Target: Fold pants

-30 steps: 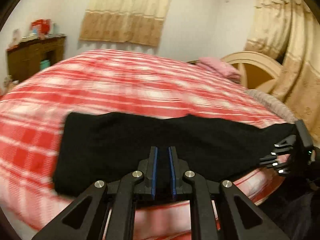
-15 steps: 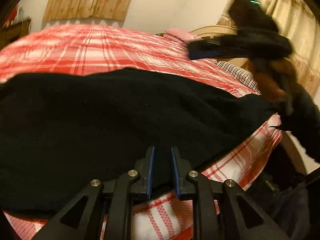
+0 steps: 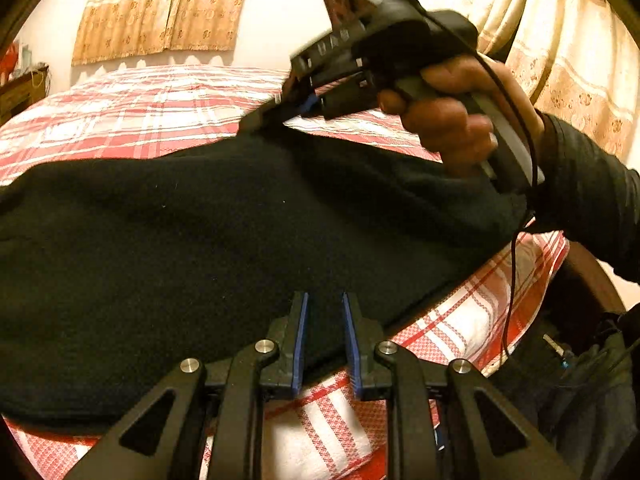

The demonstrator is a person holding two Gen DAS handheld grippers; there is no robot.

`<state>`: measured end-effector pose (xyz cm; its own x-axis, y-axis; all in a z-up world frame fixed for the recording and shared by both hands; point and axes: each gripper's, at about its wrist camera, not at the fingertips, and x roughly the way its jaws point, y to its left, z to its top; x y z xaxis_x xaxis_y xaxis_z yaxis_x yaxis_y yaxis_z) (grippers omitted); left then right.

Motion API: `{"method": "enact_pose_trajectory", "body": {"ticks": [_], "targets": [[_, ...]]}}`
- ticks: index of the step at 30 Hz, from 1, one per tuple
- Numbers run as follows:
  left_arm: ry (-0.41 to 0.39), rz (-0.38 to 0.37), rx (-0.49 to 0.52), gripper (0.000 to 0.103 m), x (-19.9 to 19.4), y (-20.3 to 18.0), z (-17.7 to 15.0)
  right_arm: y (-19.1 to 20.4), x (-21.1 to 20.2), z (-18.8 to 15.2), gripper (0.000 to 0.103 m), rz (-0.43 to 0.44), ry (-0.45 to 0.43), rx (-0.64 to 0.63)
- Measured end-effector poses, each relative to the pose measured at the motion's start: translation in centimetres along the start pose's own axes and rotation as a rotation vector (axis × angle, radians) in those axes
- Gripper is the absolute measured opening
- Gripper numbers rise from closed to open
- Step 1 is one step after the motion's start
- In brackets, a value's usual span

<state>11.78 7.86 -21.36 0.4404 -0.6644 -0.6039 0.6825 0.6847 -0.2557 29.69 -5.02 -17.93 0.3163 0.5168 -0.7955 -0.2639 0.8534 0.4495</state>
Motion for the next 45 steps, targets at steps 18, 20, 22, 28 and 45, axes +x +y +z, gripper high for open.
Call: {"method": "enact_pose_trajectory", "body": {"ticks": [18,20,22,28,45], "targets": [[-0.080,0.039,0.055,0.068,-1.0,-3.9,1.1,-4.7,-7.5,-5.2,0.066,-0.028,-0.133,0.082],[-0.083,0.038,0.092,0.070,-1.0,-5.3,1.6,-6.3,-10.2,-7.4,0.066,-0.052,-0.167,0.085],[-0.063,0.036,0.142,0.070,-0.3,-6.8,2.2,-8.9,-14.7,-10.5,0.066,-0.102,-0.231,0.108],[-0.007,0.010,0.232,0.070,3.1,-10.3,4.5,-13.7,-26.7,-18.0,0.066,-0.328,-0.403,0.249],[0.179,-0.105,0.438,0.068,12.5,-18.9,7.3,-21.6,-39.1,-31.8,0.066,-0.240,-0.607,0.819]]}}
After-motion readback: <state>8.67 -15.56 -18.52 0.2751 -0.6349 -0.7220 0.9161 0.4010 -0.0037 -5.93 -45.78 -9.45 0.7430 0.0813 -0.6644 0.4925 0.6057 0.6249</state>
